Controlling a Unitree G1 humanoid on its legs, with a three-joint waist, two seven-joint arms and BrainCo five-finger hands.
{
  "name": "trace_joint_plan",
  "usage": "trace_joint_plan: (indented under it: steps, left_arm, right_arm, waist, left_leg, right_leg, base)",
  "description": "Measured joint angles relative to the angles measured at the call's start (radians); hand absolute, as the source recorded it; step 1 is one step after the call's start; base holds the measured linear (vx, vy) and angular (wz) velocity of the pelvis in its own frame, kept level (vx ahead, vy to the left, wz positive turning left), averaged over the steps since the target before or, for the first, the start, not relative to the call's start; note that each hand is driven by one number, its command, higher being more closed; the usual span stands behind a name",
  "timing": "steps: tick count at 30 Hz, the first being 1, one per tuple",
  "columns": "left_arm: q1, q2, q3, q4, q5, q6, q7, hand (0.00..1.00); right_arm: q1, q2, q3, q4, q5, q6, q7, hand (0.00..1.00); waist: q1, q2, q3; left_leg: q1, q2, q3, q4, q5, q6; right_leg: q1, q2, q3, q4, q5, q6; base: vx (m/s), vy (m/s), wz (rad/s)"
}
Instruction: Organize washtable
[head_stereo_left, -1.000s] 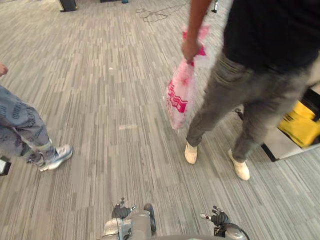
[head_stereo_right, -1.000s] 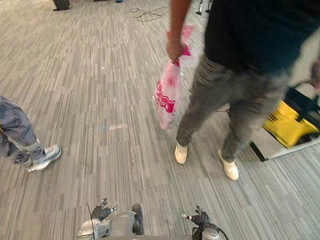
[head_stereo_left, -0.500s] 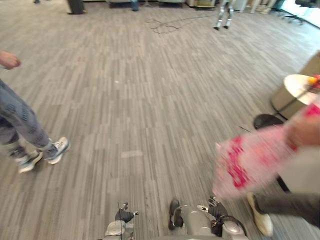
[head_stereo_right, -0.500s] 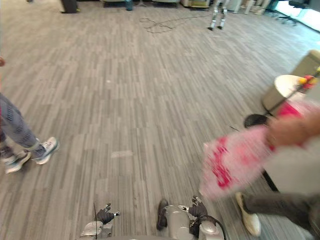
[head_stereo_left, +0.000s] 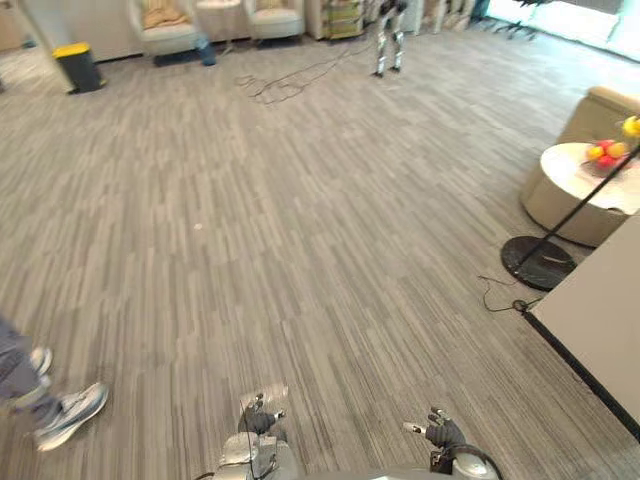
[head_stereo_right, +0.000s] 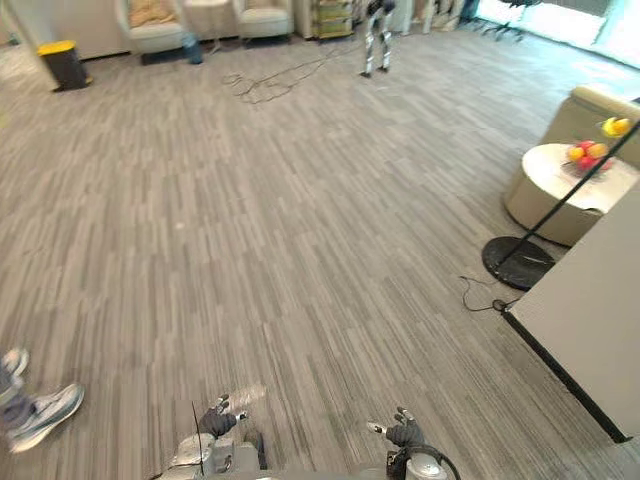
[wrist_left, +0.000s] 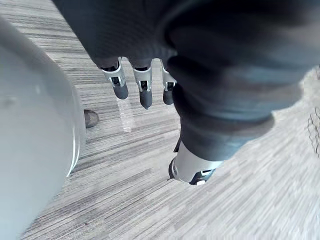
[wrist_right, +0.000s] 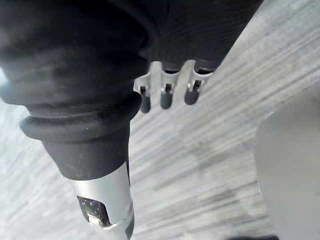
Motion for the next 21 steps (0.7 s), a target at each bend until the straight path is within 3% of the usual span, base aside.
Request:
trace_joint_plan:
  steps: [1, 2, 5, 6, 8, 10, 12, 14, 15, 16, 19, 21]
  left_arm:
    - [0.001, 0.004, -0.001, 0.001, 0.0, -0.001, 0.0, 0.0]
    - [-0.001, 0.008, -0.004, 0.007, 0.0, -0.002, 0.0, 0.0]
    - [-0.001, 0.031, -0.025, 0.01, 0.0, 0.003, -0.001, 0.0]
    - [0.005, 0.034, -0.02, 0.01, 0.0, 0.004, 0.001, 0.0]
    - [0.013, 0.034, -0.02, 0.01, 0.0, 0.005, 0.0, 0.0]
    - [0.019, 0.028, -0.006, 0.009, 0.0, 0.005, -0.001, 0.0]
    - [0.022, 0.016, 0.032, 0.009, 0.002, 0.005, -0.001, 0.0]
    - [0.021, 0.009, 0.048, 0.009, 0.002, 0.004, -0.001, 0.0]
    - [0.021, 0.006, 0.057, 0.008, 0.002, 0.004, -0.001, 0.0]
    - [0.027, -0.014, 0.062, 0.009, 0.002, 0.007, -0.001, 0.0]
    - [0.038, -0.062, 0.091, 0.008, 0.002, 0.008, -0.001, 0.0]
    - [0.039, -0.068, 0.091, 0.006, 0.002, 0.013, -0.001, 0.0]
  right_arm:
    - [0.011, 0.008, -0.002, 0.001, 0.0, 0.002, 0.003, 0.0]
    - [0.013, 0.022, -0.011, 0.0, 0.0, 0.003, 0.005, 0.0]
    - [0.007, 0.024, -0.027, -0.007, -0.007, 0.003, 0.023, 0.0]
    - [0.009, 0.025, -0.026, -0.007, -0.007, 0.002, 0.025, 0.0]
    - [0.013, 0.024, -0.016, -0.008, -0.007, -0.005, 0.024, 0.0]
    - [0.013, 0.023, -0.009, -0.008, -0.007, -0.011, 0.025, 0.0]
    - [0.013, 0.015, 0.007, -0.008, -0.007, -0.016, 0.023, 0.0]
    - [0.013, 0.018, 0.02, -0.008, -0.006, -0.015, 0.021, 0.0]
    - [0.014, 0.02, 0.026, -0.007, -0.006, -0.015, 0.021, 0.0]
    - [0.012, 0.001, 0.026, -0.009, -0.005, -0.015, 0.02, 0.0]
    - [0.017, -0.031, 0.026, -0.005, -0.012, -0.018, -0.005, 0.0]
    - [0.016, -0.031, 0.029, -0.004, -0.012, -0.017, -0.01, 0.0]
  waist:
    - [-0.001, -0.018, -0.012]
    - [0.003, -0.042, -0.028]
    - [-0.003, -0.052, -0.015]
    - [0.0, -0.054, -0.013]
    - [-0.007, -0.052, -0.012]
    - [-0.006, -0.049, -0.012]
    - [-0.005, -0.044, -0.015]
    - [-0.006, -0.046, -0.016]
    - [-0.005, -0.052, -0.021]
    - [-0.006, -0.027, -0.034]
    - [-0.004, 0.023, -0.048]
    - [-0.004, 0.025, -0.049]
  left_leg:
    - [0.001, -0.019, 0.013, 0.002, -0.031, 0.012]
    - [0.011, -0.051, 0.038, 0.001, -0.058, 0.034]
    - [0.092, -0.105, 0.077, -0.038, -0.092, 0.087]
    - [0.142, -0.114, 0.083, -0.051, -0.108, 0.111]
    - [0.192, -0.118, 0.085, -0.08, -0.12, 0.123]
    - [0.248, -0.119, 0.084, -0.128, -0.125, 0.129]
    - [0.259, -0.121, 0.083, -0.138, -0.126, 0.115]
    - [0.259, -0.14, 0.076, -0.137, -0.133, 0.107]
    - [0.26, -0.167, 0.064, -0.133, -0.146, 0.102]
    - [0.268, -0.155, 0.054, -0.129, -0.156, 0.092]
    - [0.298, -0.126, 0.041, -0.156, -0.164, 0.081]
    - [0.32, -0.114, 0.032, -0.183, -0.159, 0.073]
  right_leg:
    - [-0.007, -0.023, 0.003, 0.017, -0.002, 0.007]
    - [-0.067, -0.055, 0.025, 0.136, 0.009, 0.028]
    - [-0.246, -0.103, 0.05, 0.495, 0.143, -0.042]
    - [-0.279, -0.1, 0.045, 0.582, 0.108, -0.046]
    - [-0.297, -0.08, 0.012, 0.609, 0.055, -0.047]
    - [-0.322, -0.025, -0.049, 0.499, 0.015, -0.043]
    - [-0.32, 0.04, -0.037, 0.304, 0.021, -0.052]
    - [-0.301, 0.059, -0.002, 0.172, 0.077, -0.102]
    - [-0.277, 0.045, 0.012, 0.104, 0.16, -0.091]
    - [-0.252, 0.047, -0.009, 0.086, 0.157, -0.073]
    - [-0.195, 0.074, -0.041, 0.014, 0.157, -0.074]
    - [-0.171, 0.086, -0.055, -0.005, 0.157, -0.074]
  base:
    - [0.27, 0.413, -0.35]
    - [0.23, 0.392, -0.2]
    - [0.23, 0.388, -0.16]
    - [0.23, 0.364, -0.18]
    - [0.13, 0.221, -0.01]
    - [0.16, 0.148, 0.15]
    - [0.2, 0.077, 0.11]
    - [0.21, -0.006, 0.18]
    - [0.2, -0.042, 0.37]
    - [0.25, -0.049, 0.42]
    - [0.24, -0.061, 0.23]
    - [0.14, -0.076, 0.17]
